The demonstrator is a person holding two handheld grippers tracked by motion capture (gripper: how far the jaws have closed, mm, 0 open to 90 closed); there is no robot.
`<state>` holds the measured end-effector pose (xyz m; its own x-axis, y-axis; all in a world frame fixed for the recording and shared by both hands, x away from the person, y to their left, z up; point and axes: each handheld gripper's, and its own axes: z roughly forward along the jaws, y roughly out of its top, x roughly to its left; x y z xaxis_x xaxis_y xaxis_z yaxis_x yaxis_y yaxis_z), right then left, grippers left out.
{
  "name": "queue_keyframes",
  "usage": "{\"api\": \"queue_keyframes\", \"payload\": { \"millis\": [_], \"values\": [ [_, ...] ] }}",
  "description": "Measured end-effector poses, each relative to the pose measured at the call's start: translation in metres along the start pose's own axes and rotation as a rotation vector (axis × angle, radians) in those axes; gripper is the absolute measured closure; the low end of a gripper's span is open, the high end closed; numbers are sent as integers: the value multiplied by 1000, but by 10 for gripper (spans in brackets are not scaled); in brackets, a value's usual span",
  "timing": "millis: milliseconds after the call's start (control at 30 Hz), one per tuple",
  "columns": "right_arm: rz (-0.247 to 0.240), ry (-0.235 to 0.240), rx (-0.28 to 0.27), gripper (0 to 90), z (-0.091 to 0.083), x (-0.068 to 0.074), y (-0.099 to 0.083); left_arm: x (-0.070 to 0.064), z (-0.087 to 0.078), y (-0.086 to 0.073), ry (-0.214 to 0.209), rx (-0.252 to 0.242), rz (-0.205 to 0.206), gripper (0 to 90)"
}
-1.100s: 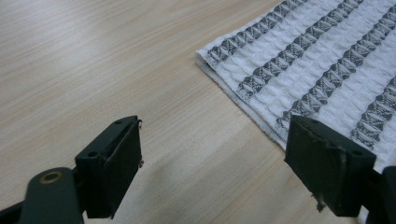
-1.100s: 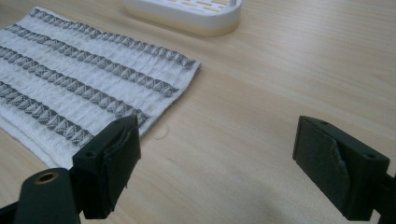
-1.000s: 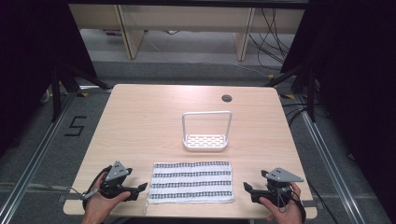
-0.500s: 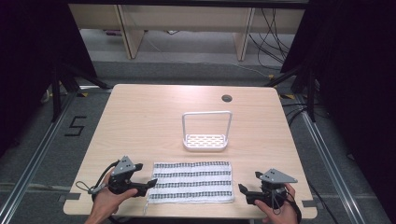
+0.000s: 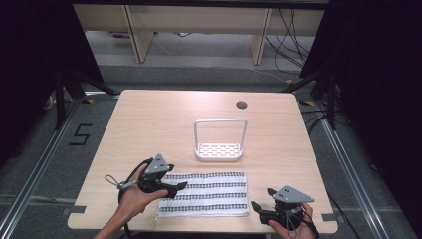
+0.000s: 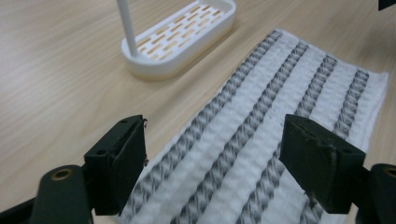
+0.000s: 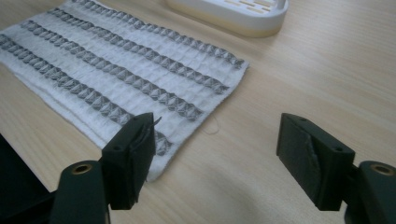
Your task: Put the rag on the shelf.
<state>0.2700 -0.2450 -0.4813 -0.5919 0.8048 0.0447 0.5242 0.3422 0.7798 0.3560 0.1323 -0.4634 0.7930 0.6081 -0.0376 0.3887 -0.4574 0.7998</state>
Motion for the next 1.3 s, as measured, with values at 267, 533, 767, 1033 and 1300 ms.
{"api": "queue_keyframes", "payload": {
  "millis": [267,533,767,1033,1300],
  "values": [
    [-71,23,17,389,2,14,-2,-23,45,36,-98,43,111,261],
    [-96,57,84,468,12,23,-6,-36,84,60,-179,73,166,294],
    [-116,52,78,503,15,21,-7,-40,111,73,-210,101,190,283],
    [-127,62,104,503,19,25,-6,-46,138,81,-240,166,216,310],
    [-132,61,123,491,22,25,-6,-51,156,88,-253,184,232,352]
  ]
}}
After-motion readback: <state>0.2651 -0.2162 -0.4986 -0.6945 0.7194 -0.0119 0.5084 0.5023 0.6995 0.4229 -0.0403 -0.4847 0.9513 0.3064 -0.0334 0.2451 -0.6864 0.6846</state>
